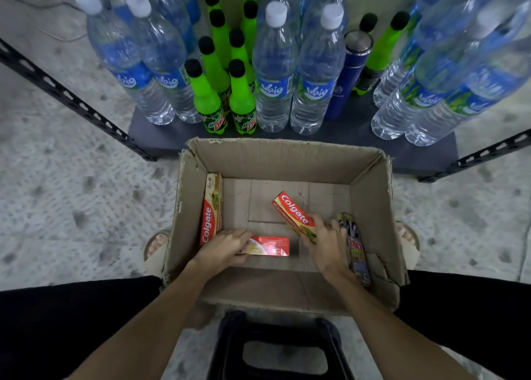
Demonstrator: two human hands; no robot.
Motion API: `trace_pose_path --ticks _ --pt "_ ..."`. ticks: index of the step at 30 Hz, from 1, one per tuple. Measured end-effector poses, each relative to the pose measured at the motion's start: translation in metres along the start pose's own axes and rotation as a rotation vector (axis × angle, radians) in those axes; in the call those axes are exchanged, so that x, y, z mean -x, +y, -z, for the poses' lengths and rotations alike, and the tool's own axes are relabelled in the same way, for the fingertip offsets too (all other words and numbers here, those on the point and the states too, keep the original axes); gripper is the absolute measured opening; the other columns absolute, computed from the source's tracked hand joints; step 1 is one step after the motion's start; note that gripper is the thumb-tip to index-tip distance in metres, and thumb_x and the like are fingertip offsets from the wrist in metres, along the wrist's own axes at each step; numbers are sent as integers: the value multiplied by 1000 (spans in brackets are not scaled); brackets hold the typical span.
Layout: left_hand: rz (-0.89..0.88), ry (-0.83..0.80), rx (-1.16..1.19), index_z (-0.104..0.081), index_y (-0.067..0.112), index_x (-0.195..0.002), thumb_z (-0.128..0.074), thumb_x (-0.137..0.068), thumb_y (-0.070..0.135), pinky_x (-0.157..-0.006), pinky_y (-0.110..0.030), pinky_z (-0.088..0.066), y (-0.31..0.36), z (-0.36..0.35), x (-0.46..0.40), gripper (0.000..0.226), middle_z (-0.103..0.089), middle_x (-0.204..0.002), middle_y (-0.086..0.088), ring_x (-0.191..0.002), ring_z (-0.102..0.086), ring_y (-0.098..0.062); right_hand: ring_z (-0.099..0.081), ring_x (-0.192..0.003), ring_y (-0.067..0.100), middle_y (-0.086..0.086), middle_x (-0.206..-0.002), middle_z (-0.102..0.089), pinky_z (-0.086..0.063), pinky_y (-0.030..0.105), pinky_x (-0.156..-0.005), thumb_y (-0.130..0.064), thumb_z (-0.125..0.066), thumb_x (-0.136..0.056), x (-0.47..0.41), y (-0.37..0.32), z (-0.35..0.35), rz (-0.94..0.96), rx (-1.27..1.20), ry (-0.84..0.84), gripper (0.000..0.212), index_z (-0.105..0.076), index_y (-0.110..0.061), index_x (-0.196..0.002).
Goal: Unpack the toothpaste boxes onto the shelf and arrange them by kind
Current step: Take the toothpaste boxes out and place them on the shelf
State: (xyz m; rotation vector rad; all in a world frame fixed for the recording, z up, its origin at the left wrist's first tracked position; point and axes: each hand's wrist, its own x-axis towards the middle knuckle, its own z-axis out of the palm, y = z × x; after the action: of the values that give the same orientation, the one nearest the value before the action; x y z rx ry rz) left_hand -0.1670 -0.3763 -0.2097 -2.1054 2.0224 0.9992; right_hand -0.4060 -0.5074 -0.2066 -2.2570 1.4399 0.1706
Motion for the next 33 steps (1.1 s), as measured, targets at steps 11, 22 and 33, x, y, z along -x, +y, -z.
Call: trace_pose_path --ticks 11,22,33 --pt "-164 259 19 -44 20 -144 -62 -92 34 -106 -31 -44 35 22 12 57 -52 -135 2 -125 -51 -15 -47 -102 22 -3 -109 -63 -25 34 -77 -39 -68 -87 -1 -8 69 179 -12 267 49 -53 -34 -134" --pt "-262 450 -229 -50 23 -132 -62 -83 38 -94 -24 -37 38 96 52 52 -50 -118 10 -106 -54 -13 -55 -100 15 -18 -105 -66 -24 30 -78 -53 -53 -86 25 -9 160 325 -5 450 55 -56 -34 -137" --pt "-252 736 -362 -47 29 -145 -48 -100 48 -99 -19 -27 40 240 124 50 -53 -133 16 -123 -50 -3 -45 -103 6 -27 -112 -60 -24 35 -79 -63 -55 -89 45 -54 273 485 -47 618 51 -48 -44 -136"
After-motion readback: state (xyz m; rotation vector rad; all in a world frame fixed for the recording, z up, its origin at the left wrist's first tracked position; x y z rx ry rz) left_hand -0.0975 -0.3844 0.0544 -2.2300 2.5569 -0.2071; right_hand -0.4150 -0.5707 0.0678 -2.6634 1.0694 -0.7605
